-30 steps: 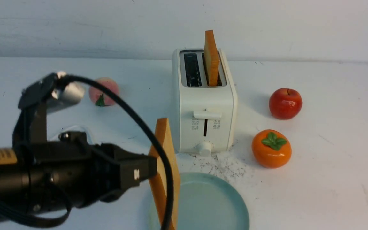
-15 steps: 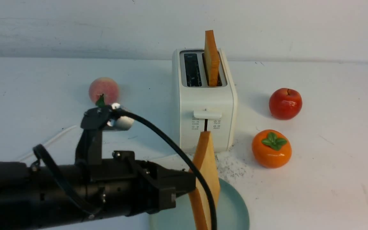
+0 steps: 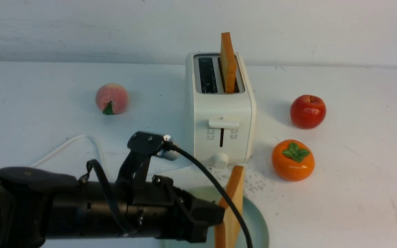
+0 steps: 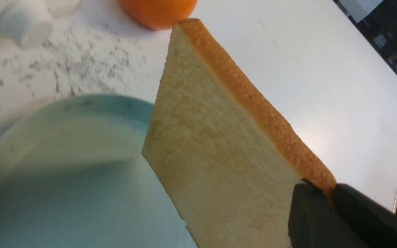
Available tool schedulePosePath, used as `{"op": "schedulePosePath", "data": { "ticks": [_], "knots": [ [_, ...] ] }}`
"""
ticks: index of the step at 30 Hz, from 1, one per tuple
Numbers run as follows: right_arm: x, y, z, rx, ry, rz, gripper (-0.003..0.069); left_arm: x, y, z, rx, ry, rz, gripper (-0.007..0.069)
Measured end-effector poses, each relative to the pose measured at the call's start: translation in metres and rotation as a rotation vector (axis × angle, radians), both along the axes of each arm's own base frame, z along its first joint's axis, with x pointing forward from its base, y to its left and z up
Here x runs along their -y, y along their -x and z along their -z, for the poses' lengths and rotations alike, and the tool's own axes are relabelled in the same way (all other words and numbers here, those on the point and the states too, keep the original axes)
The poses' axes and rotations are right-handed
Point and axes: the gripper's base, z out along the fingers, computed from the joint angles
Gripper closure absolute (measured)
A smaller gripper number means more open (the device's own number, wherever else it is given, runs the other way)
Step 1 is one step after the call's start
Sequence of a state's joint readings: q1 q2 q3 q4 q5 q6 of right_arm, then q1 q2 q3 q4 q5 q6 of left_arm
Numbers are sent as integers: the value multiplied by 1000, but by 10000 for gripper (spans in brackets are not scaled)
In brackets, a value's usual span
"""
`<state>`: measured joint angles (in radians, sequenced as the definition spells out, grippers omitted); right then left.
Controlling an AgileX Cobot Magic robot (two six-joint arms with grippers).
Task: Take toasted bread from bread machine on white table place on plate.
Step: 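Place the slice of bread on the plate with the left gripper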
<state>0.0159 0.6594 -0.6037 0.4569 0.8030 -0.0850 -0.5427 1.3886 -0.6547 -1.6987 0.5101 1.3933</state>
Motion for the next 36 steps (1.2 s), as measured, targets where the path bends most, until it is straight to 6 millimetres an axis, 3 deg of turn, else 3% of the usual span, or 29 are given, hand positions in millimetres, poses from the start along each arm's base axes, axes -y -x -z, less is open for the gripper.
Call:
{"op": "schedulePosePath", "data": {
  "ticks": [5,31,35,36],
  "knots": [
    [0,0,0,0,0,0,597,0,-7,-6,37,-14,-35,592],
    [-1,-1,-2,20,-28,10,581,11,-14,24,-69,-31,32,592],
    [-1,-1,-2,20,-30,10,578,9,-17,27,-55,-68,4,546],
    [-1,-1,-2,20,-30,10,576,7,-19,29,-46,-91,-23,505]
  ]
}}
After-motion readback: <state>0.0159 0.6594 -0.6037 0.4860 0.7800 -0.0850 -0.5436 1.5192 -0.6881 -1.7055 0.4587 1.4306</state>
